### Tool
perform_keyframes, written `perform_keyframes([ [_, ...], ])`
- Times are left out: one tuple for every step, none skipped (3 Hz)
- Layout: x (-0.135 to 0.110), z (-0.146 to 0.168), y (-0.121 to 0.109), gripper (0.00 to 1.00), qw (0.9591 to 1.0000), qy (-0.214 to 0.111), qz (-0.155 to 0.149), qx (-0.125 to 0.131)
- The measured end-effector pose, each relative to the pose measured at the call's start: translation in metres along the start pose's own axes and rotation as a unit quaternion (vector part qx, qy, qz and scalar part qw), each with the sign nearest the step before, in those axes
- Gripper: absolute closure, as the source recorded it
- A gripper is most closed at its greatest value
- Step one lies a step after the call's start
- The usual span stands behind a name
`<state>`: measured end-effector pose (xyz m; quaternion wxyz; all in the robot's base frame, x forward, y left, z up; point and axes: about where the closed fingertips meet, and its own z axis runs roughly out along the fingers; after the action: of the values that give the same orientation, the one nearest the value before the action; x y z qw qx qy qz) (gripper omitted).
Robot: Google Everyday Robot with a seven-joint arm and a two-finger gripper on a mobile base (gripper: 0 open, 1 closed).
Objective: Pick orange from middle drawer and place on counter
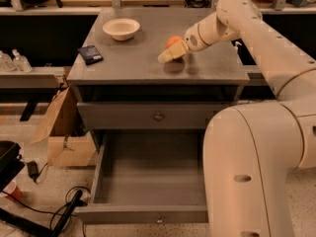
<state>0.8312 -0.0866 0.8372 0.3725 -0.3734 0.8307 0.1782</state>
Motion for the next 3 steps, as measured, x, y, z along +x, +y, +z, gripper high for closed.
perform_keyframes([
  [-0.008,-0.005,0.003,0.0,0.9999,0.003,-0.008,-0.004],
  [-0.034,-0.095,0.006,0.0,0.9988,0.002,-0.049,0.002],
  [-0.031,-0.164,0.007,0.0,0.9973,0.02,-0.068,0.02],
])
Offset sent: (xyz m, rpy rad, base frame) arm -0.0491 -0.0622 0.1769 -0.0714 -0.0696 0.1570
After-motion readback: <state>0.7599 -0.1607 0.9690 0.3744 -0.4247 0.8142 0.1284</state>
